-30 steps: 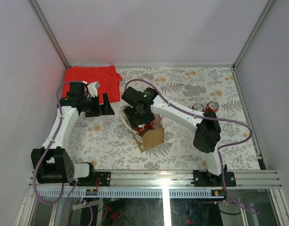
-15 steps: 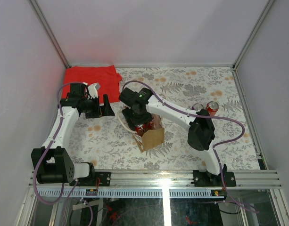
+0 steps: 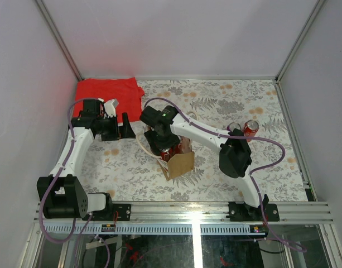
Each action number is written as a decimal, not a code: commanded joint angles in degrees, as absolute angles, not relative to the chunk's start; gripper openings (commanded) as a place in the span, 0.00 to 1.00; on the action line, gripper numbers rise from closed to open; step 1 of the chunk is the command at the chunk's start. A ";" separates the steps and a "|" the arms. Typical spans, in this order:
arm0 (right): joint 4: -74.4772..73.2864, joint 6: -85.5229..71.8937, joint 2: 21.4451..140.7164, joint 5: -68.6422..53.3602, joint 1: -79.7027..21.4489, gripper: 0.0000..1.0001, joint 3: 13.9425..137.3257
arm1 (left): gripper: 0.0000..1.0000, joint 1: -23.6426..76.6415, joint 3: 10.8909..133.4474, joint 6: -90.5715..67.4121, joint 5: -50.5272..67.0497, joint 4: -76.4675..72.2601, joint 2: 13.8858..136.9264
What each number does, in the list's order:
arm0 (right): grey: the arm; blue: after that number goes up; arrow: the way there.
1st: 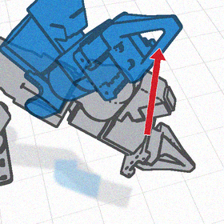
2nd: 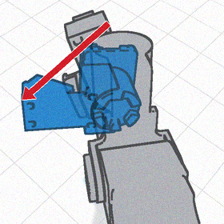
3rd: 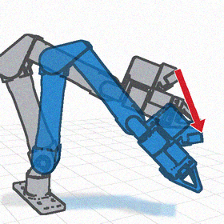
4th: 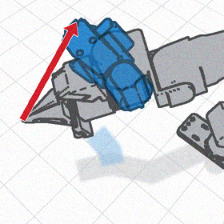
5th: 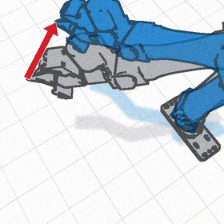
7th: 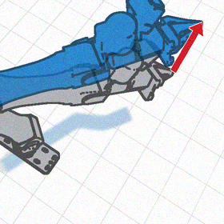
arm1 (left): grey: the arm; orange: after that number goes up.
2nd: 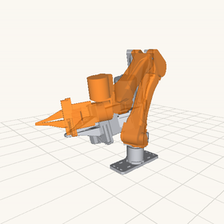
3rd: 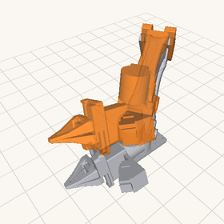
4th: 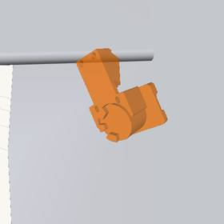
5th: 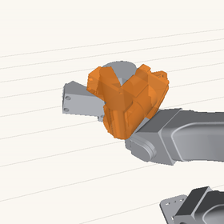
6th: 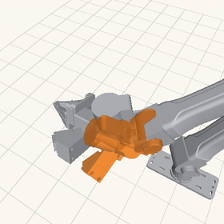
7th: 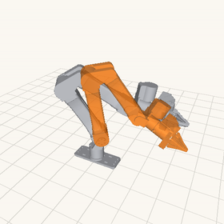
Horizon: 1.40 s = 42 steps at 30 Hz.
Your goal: Place the beverage into the canvas bag
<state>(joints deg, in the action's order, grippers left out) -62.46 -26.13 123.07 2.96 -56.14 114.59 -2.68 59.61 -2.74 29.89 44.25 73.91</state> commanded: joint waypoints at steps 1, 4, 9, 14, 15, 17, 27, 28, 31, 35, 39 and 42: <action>-60.27 -25.13 123.03 3.91 -56.51 0.39 116.49 | 1.00 -3.05 58.97 -1.86 31.29 43.36 72.73; -60.00 -25.05 123.26 3.95 -56.47 0.43 116.02 | 1.00 -3.05 58.91 -1.86 31.46 43.41 72.72; -59.92 -24.96 123.15 3.64 -56.46 0.47 115.63 | 1.00 -3.06 58.89 -1.88 31.47 43.31 73.04; -60.08 -25.21 122.55 3.28 -56.53 0.50 115.78 | 1.00 -3.06 59.14 -1.95 31.62 43.25 73.25; -60.08 -25.29 122.31 3.17 -56.52 0.51 115.89 | 1.00 -3.01 59.19 -1.97 31.59 43.32 73.33; -60.20 -25.52 122.03 3.08 -56.62 0.52 116.30 | 1.00 -3.07 59.32 -1.95 31.60 43.27 73.51; -60.60 -25.62 121.41 3.08 -56.69 0.74 117.37 | 1.00 -3.07 59.35 -2.03 31.56 43.29 73.56; -60.63 -25.66 121.26 3.14 -56.82 0.74 117.43 | 1.00 -3.04 59.33 -2.09 31.63 43.26 73.53; -61.09 -25.82 121.03 3.29 -56.91 0.75 118.03 | 1.00 -3.06 59.23 -1.95 31.60 43.24 73.52; -61.35 -26.02 120.55 3.62 -56.99 1.00 118.80 | 1.00 -2.98 59.24 -1.95 31.68 43.30 73.62; -61.76 -26.06 120.49 3.59 -57.06 1.00 119.19 | 1.00 -3.07 59.33 -2.01 31.75 43.33 73.53; -61.88 -26.34 120.16 3.60 -57.18 0.99 119.56 | 1.00 -3.07 59.17 -2.00 31.67 43.30 73.22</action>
<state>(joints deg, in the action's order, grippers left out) -61.82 -26.00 123.48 3.51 -56.31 116.90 -2.68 59.35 -2.72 30.63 44.23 73.84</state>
